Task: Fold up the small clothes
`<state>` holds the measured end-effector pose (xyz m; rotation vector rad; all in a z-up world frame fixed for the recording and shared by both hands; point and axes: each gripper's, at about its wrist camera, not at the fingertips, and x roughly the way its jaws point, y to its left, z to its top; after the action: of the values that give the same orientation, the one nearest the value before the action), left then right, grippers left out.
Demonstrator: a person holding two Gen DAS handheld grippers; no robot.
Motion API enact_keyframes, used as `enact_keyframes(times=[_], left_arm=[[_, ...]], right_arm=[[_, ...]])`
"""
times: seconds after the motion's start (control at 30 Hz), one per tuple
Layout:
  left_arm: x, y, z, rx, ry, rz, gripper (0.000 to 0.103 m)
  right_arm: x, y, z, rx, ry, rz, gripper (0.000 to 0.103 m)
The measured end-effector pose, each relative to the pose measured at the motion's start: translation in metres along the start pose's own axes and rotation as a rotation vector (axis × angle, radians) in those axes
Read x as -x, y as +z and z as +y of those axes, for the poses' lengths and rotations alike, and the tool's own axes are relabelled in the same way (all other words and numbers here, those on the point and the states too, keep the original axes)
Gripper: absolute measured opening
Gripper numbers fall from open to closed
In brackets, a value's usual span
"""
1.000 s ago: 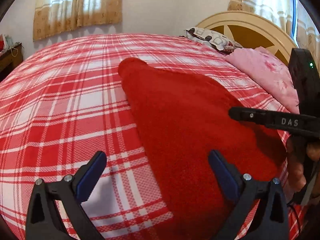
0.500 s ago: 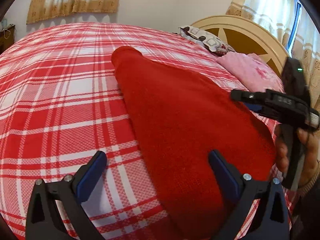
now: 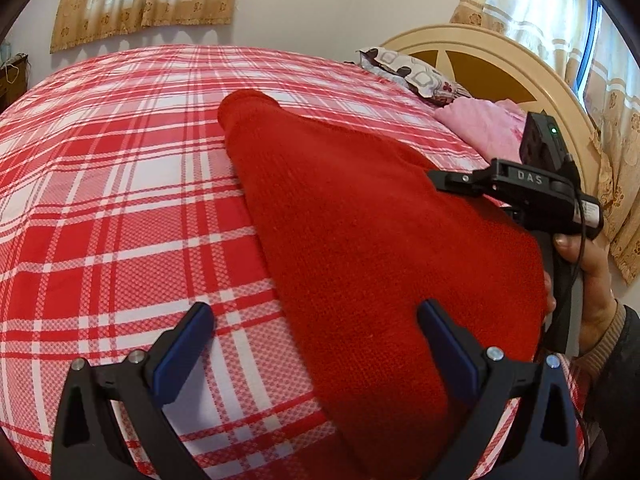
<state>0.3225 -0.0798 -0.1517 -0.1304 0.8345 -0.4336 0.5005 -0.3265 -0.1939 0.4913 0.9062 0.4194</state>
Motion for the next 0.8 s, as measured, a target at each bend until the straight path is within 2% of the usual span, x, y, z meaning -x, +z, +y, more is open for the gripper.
enact_keyframes(times=[0.17,0.33,0.57,0.73,0.77,0.8], left_arm=[[-0.002,0.001,-0.001,-0.002,0.001,0.003,0.103],[-0.003,0.0,-0.001,-0.006,0.003,0.005,0.103],[-0.005,0.001,-0.002,-0.007,-0.004,0.015,0.103],[-0.007,0.002,-0.004,-0.009,-0.015,0.022,0.103],[-0.007,0.002,-0.004,-0.01,-0.024,0.025,0.101],[-0.007,0.002,-0.005,-0.012,-0.046,0.025,0.095]], right_arm=[[-0.004,0.002,-0.008,-0.038,0.062,-0.002,0.056],[-0.005,0.002,-0.011,-0.055,0.083,0.001,0.055],[-0.006,0.001,-0.018,-0.086,0.115,0.015,0.045],[-0.005,-0.003,-0.014,-0.061,0.12,0.009,0.04],[-0.004,-0.004,-0.015,-0.057,0.127,0.006,0.039],[-0.003,-0.005,-0.015,-0.054,0.133,0.005,0.038]])
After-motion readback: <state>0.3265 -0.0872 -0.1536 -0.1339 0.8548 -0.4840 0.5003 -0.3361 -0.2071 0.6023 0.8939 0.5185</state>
